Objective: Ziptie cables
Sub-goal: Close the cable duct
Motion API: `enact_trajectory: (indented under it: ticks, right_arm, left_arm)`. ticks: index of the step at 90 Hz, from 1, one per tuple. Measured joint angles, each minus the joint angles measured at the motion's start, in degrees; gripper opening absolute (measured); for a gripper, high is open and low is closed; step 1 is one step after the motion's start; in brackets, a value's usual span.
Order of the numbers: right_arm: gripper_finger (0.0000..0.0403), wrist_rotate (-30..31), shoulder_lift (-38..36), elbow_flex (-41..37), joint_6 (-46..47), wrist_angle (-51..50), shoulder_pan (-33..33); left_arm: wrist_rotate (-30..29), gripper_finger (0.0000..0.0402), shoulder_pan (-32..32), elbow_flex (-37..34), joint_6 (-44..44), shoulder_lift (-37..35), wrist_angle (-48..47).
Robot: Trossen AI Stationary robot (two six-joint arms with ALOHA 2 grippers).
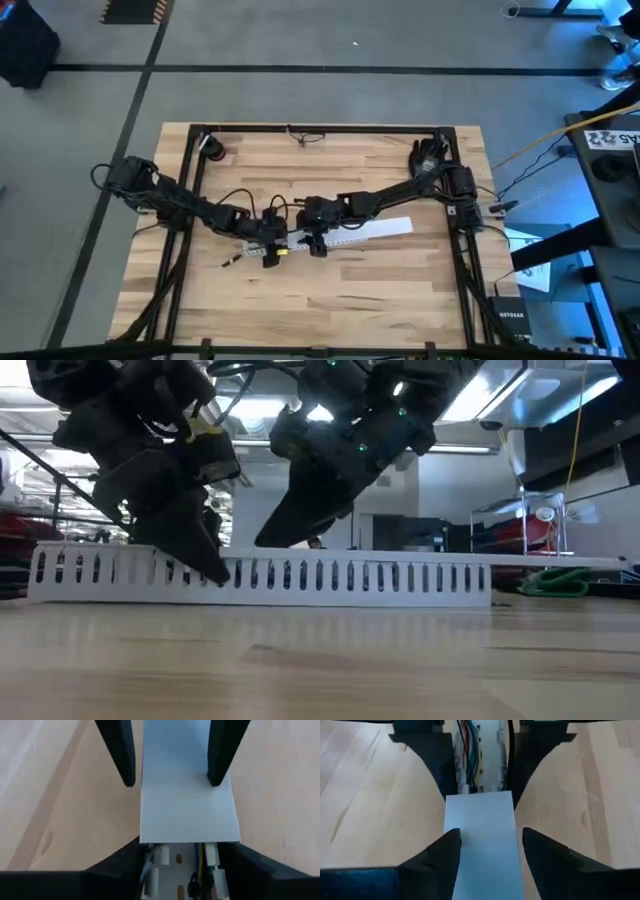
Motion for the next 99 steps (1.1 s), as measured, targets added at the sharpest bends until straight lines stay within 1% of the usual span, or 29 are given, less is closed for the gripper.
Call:
enact_trajectory:
  ticks: [8, 14, 25, 33, 38, 48, 60, 65, 71, 86, 99]
  right_arm:
    - [0.0205, 0.4, -0.5, 0.0, -0.2, -0.4, 0.0]
    - [0.0208, 0.7, -1.0, -0.1, -1.1, -0.8, -0.1]
    - [0.0226, 5.1, -3.8, -0.3, -4.5, -4.0, -0.2]
    - [0.0247, 9.0, -6.7, -0.2, -6.0, -7.4, -0.5]
    - [0.0262, 10.0, -8.4, -0.2, -6.2, -10.5, -0.7]
    - [0.0283, 9.2, -11.1, -0.2, -6.1, -18.6, -1.3]
    - [0.0289, 7.1, -11.8, -0.1, -6.1, -24.7, -1.2]
    - [0.0289, 6.4, -11.7, -0.1, -6.1, -25.4, -0.8]
    - [0.0289, 6.2, -11.1, 0.0, -6.4, -23.9, -0.8]
    - [0.0289, 5.2, -9.4, -0.1, -7.3, -22.7, -0.8]
    - [0.0289, 4.0, -8.0, -0.1, -7.4, -22.1, -0.4]
  left_arm:
    - [2.0, 0.0243, 1.1, 1.0, -0.3, 0.1, -1.7]
    - [4.5, 0.0263, 2.3, 2.3, 0.9, 0.0, -4.2]
    - [7.1, 0.0287, 3.8, 5.2, 2.9, -1.5, -10.9]
    - [7.1, 0.029, 4.1, 7.5, 4.8, -3.9, -17.7]
    - [6.9, 0.029, 4.1, 8.3, 6.1, -5.5, -21.3]
    - [5.6, 0.0286, 3.5, 9.2, 6.0, -9.5, -26.8]
    - [4.4, 0.0284, 1.8, 9.2, 2.4, -12.6, -32.8]
    - [4.0, 0.0284, 0.8, 8.7, 1.0, -12.7, -33.0]
    - [3.9, 0.0284, -0.6, 7.7, 0.4, -12.2, -32.5]
    - [2.3, 0.0284, -2.6, 4.3, -1.2, -9.8, -25.7]
    - [0.0, 0.0284, -3.1, 3.6, -1.8, -8.3, -22.5]
